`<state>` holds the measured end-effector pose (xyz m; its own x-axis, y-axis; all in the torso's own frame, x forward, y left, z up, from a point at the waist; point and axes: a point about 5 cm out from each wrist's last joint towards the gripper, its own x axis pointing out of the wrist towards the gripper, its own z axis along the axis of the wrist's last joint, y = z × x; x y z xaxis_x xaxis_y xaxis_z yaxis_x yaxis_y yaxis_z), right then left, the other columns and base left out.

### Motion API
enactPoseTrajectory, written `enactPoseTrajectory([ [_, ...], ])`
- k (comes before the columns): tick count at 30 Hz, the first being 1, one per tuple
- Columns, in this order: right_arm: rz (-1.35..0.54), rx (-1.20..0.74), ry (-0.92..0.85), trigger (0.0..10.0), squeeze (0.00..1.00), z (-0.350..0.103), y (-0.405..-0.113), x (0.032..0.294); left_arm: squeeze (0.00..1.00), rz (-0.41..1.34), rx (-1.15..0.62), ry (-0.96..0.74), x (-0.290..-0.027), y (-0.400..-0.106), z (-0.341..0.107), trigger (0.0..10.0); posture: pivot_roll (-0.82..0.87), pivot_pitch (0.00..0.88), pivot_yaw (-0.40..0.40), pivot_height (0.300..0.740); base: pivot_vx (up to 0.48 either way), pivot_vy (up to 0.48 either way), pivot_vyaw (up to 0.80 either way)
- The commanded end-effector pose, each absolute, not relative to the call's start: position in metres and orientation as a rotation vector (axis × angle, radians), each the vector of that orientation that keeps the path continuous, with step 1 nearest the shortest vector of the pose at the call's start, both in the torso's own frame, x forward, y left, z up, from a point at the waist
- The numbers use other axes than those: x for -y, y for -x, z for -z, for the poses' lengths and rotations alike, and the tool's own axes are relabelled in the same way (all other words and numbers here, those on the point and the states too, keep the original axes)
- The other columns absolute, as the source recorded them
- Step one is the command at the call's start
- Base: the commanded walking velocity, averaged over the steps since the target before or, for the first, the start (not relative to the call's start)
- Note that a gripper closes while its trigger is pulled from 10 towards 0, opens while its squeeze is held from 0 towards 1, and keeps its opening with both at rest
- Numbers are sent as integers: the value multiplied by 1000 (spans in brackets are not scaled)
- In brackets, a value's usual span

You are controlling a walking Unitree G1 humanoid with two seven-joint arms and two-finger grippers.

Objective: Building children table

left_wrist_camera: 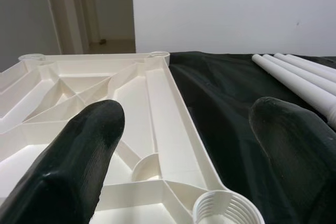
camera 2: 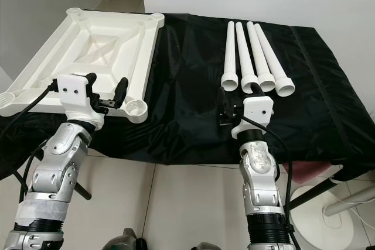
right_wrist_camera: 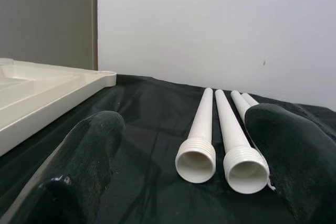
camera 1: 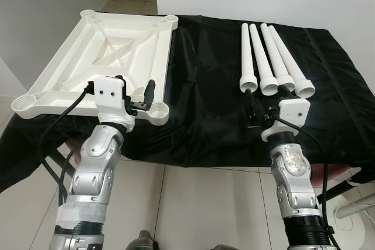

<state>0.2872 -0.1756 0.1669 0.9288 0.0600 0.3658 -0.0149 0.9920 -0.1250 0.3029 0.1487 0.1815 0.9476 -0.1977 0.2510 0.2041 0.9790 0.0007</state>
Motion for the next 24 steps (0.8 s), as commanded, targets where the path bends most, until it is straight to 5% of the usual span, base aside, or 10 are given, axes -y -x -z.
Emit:
enactPoseTrajectory([
  [1, -53, 372, 130, 10000, 0, -166, -289, 174, 0, 132, 261, 24, -154, -304, -182, 10000, 4, 0, -15, 740, 0, 0, 0],
  [24, -69, 367, 164, 10000, 0, -165, -292, 177, 0, 106, 269, 25, -158, -304, -182, 10000, 1, 0, -28, 740, 253, 0, 0],
])
